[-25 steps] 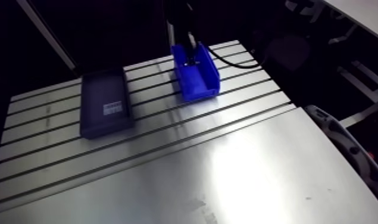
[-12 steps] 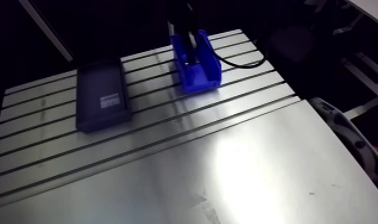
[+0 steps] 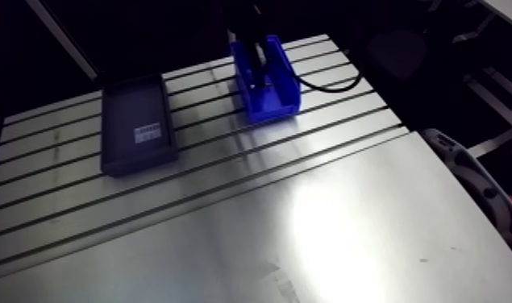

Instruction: Pick up the M10 bolt from the tray and put it into the blue bin.

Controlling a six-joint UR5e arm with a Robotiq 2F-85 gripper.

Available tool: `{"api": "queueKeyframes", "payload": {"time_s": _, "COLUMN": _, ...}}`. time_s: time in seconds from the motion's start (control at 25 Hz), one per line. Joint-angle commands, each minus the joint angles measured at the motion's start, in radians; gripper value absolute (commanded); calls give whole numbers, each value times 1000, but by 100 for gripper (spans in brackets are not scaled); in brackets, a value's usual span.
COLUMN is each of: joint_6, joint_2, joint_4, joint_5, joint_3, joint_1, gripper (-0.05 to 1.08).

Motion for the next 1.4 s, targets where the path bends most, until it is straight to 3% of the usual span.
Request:
{"api": "queueKeyframes", "payload": {"time_s": 0.04, "joint_6": 0, "joint_2": -3, "joint_4": -1, "joint_5": -1, "joint_3": -2, "joint_1": 0, "gripper": 27}}
{"api": "queueKeyframes", "payload": {"time_s": 0.08, "joint_6": 0, "joint_2": -6, "joint_4": -1, "joint_5": -1, "joint_3": -3, "joint_1": 0, "gripper": 10}}
{"api": "queueKeyframes", "payload": {"time_s": 0.12, "joint_6": -2, "joint_2": -14, "joint_4": -1, "joint_5": -1, "joint_3": -3, "joint_1": 0, "gripper": 1}}
{"api": "queueKeyframes", "payload": {"time_s": 0.32, "joint_6": -3, "joint_2": -87, "joint_4": 25, "joint_5": 12, "joint_3": -15, "joint_1": 0, "gripper": 1}}
{"api": "queueKeyframes", "payload": {"time_s": 0.56, "joint_6": 60, "joint_2": -189, "joint_4": 223, "joint_5": 20, "joint_3": -101, "joint_1": 6, "gripper": 1}}
{"api": "queueKeyframes", "payload": {"time_s": 0.76, "joint_6": 308, "joint_2": -230, "joint_4": 378, "joint_5": 23, "joint_3": -189, "joint_1": 11, "gripper": 1}}
{"api": "queueKeyframes", "payload": {"time_s": 1.12, "joint_6": 1013, "joint_2": -316, "joint_4": 445, "joint_5": 26, "joint_3": -212, "joint_1": 70, "gripper": 2}}
{"api": "queueKeyframes", "payload": {"time_s": 1.16, "joint_6": 1076, "joint_2": -324, "joint_4": 450, "joint_5": 31, "joint_3": -212, "joint_1": 86, "gripper": 2}}
{"api": "queueKeyframes", "payload": {"time_s": 1.28, "joint_6": 1249, "joint_2": -353, "joint_4": 455, "joint_5": 97, "joint_3": -216, "joint_1": 103, "gripper": 2}}
{"api": "queueKeyframes", "payload": {"time_s": 1.4, "joint_6": 1407, "joint_2": -382, "joint_4": 455, "joint_5": 118, "joint_3": -213, "joint_1": 107, "gripper": 2}}
